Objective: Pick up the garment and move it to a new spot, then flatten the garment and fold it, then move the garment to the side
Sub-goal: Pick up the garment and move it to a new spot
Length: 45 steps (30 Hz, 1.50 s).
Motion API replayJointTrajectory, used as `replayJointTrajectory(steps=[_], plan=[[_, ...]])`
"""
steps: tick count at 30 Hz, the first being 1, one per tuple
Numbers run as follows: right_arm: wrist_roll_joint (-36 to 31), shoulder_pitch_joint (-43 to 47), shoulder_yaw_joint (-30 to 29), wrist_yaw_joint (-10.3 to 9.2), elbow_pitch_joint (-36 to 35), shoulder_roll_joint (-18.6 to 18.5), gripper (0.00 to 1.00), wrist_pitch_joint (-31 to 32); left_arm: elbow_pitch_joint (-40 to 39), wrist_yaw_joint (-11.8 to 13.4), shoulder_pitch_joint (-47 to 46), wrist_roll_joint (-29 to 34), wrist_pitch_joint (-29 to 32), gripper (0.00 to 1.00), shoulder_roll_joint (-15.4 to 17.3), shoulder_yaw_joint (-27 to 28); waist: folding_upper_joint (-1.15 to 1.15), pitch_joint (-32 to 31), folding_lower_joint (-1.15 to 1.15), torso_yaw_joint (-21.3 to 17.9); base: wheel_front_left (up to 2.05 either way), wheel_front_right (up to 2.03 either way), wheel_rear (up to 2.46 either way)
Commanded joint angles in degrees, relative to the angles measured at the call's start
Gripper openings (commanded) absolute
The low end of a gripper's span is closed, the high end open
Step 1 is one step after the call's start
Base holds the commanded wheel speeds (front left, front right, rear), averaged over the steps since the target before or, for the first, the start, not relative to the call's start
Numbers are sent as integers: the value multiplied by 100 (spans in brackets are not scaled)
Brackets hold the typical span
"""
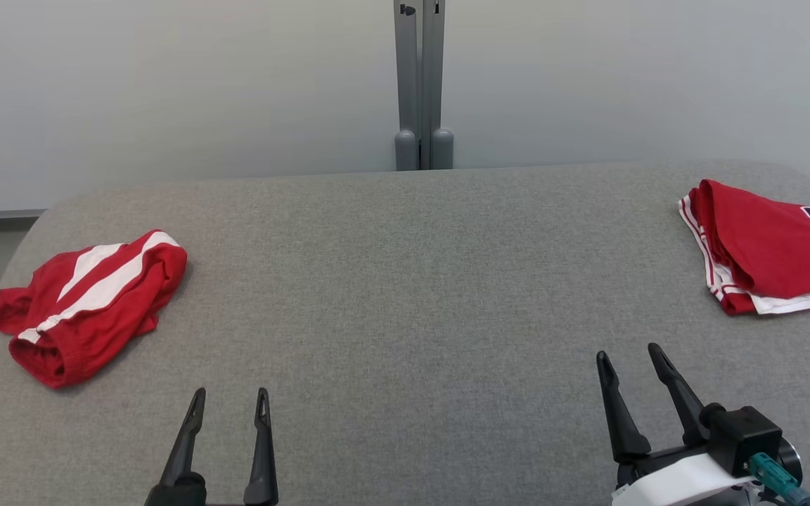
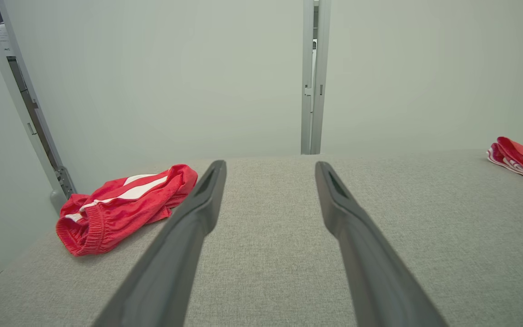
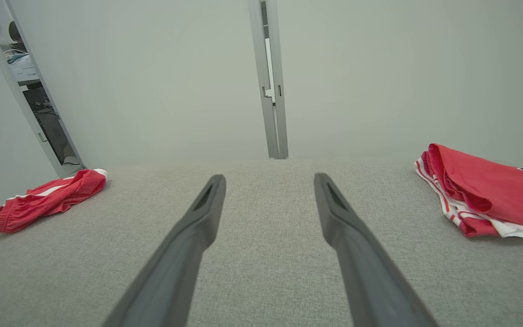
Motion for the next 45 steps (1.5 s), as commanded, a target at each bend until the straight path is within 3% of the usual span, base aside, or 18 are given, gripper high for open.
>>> replayJointTrajectory(steps=[1,45], plan=[[-28,60,2,-5,-37,6,100,-15,25,-7,86,-66,0,100,-3,4,0,-1,1,8,0,0,0],[36,142,-198,-5,-5,114,100,-14,125,50,-38,-26,0,100,-4,-10,0,137,1,4,0,0,0]])
